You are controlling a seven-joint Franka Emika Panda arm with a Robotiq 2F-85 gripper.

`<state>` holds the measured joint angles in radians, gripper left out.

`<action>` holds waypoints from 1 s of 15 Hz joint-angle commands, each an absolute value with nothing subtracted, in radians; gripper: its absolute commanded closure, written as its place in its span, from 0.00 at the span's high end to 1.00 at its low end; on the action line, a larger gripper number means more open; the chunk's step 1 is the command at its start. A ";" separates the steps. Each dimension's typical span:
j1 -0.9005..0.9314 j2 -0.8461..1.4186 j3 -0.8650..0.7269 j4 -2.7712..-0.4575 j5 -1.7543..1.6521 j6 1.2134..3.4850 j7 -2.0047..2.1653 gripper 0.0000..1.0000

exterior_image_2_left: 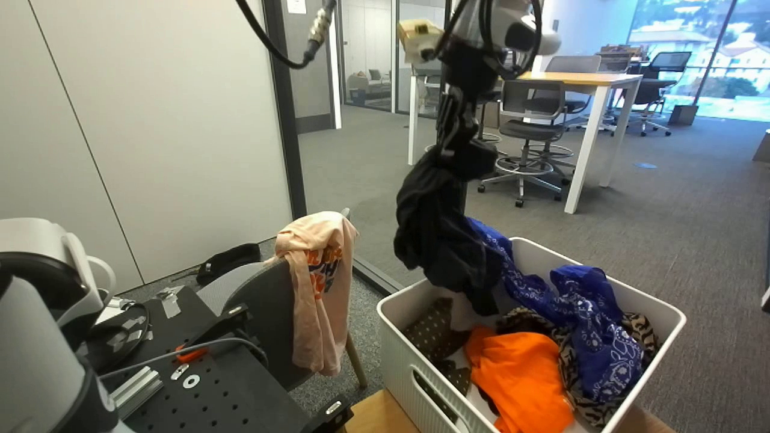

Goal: Remove the peach clothing and the black clothing from the box and place them on the backrest of the grey chair

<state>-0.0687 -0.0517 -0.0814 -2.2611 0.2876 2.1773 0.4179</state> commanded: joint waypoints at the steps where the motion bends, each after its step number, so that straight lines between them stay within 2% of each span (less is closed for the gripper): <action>1: -0.026 -0.158 -0.017 -2.214 0.252 2.097 0.475 0.03; 8: 0.066 -0.202 0.140 -2.080 0.235 2.051 0.568 0.03; 15: 0.172 -0.113 0.286 -1.915 0.159 2.027 0.677 0.03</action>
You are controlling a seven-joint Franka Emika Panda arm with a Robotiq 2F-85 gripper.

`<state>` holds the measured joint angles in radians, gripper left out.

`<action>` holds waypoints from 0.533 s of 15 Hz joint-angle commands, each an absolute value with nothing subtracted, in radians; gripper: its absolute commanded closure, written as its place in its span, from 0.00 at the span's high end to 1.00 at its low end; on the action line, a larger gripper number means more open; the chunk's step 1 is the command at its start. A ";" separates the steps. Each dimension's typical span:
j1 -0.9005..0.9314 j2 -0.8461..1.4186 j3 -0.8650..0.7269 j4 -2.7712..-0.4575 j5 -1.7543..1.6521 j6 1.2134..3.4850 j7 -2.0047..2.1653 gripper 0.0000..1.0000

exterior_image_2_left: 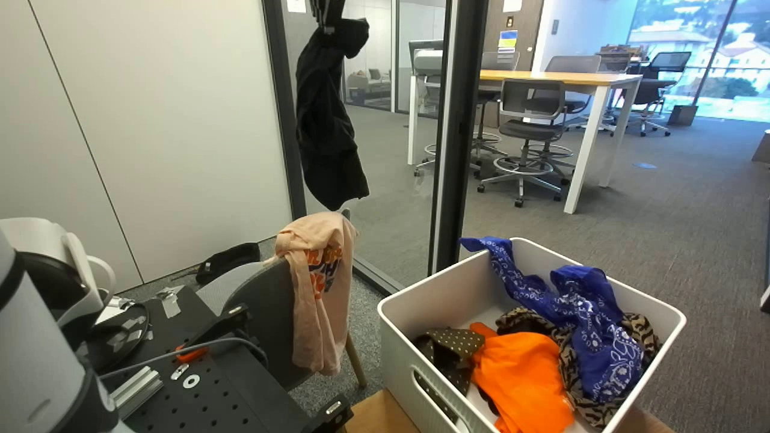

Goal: Remove the peach clothing and the black clothing from the box and place them on the backrest of the grey chair

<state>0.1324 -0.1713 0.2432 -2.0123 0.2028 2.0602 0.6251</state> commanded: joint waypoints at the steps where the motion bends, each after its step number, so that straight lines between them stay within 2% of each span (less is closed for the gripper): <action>1: 0.188 -0.093 0.303 -1.895 0.151 2.025 0.685 0.03; 8: 0.291 0.040 0.355 -1.805 0.127 2.007 0.702 0.03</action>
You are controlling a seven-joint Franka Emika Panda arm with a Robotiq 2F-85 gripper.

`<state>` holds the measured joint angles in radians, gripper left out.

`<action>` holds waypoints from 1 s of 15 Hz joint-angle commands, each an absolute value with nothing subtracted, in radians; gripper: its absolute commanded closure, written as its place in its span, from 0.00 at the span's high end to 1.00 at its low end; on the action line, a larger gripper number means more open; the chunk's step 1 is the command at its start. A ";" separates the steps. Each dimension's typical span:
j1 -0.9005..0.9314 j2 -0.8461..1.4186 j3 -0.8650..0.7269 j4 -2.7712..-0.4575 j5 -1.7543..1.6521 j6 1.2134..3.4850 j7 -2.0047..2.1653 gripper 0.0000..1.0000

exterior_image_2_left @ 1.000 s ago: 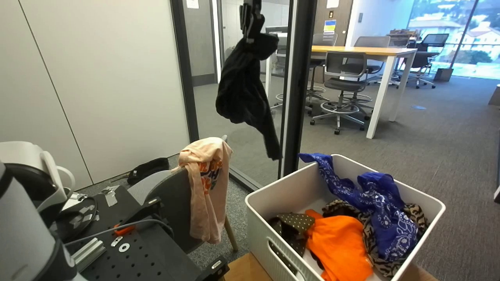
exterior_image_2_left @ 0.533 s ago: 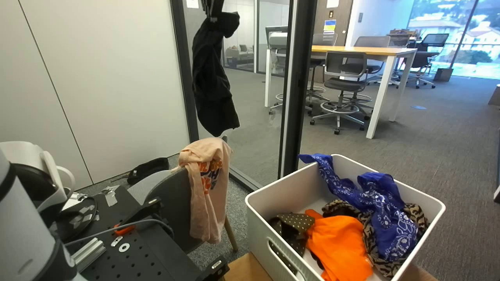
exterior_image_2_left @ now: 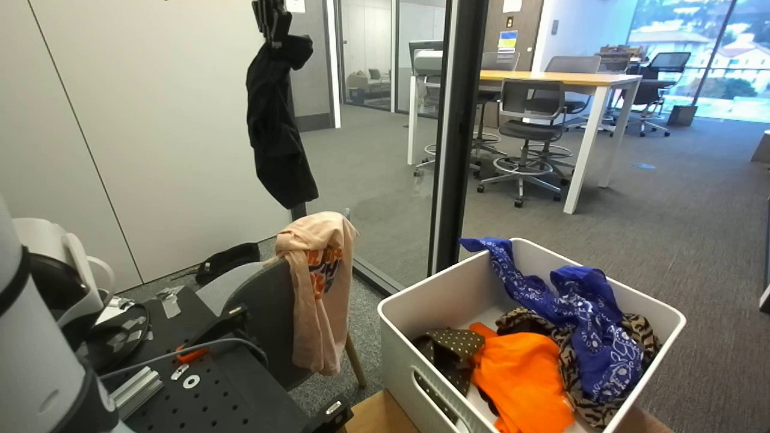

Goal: Remove the peach clothing and the black clothing from the box and place them on the backrest of the grey chair

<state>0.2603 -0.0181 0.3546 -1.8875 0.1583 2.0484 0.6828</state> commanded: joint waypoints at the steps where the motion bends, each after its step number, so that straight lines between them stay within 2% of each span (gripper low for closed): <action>1: 0.299 0.048 0.351 -1.800 0.124 2.006 0.700 0.03; 8: 0.280 0.079 0.295 -1.858 0.150 1.996 0.628 0.03; 15: 0.229 0.224 0.207 -1.866 0.219 1.967 0.505 0.03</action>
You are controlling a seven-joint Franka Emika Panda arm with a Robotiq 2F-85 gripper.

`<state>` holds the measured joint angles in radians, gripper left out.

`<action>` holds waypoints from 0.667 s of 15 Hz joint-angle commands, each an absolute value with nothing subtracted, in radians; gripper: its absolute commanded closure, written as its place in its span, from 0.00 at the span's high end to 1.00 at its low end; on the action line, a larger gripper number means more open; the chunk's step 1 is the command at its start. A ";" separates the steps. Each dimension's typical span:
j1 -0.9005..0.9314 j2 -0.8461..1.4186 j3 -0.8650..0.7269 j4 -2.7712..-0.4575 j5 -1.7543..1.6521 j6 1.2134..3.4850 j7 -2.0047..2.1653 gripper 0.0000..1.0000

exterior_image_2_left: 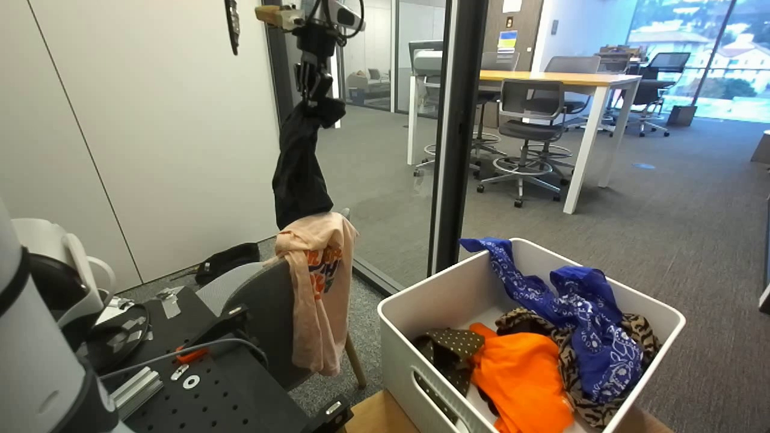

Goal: Remove the peach clothing and the black clothing from the box and place them on the backrest of the grey chair

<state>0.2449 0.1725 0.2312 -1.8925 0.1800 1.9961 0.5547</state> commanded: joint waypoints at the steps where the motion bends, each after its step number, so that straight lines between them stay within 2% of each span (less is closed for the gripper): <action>1: 0.221 0.248 0.194 -1.857 0.225 1.961 0.492 0.03; 10: 0.189 0.386 0.114 -1.761 0.192 1.907 0.459 0.03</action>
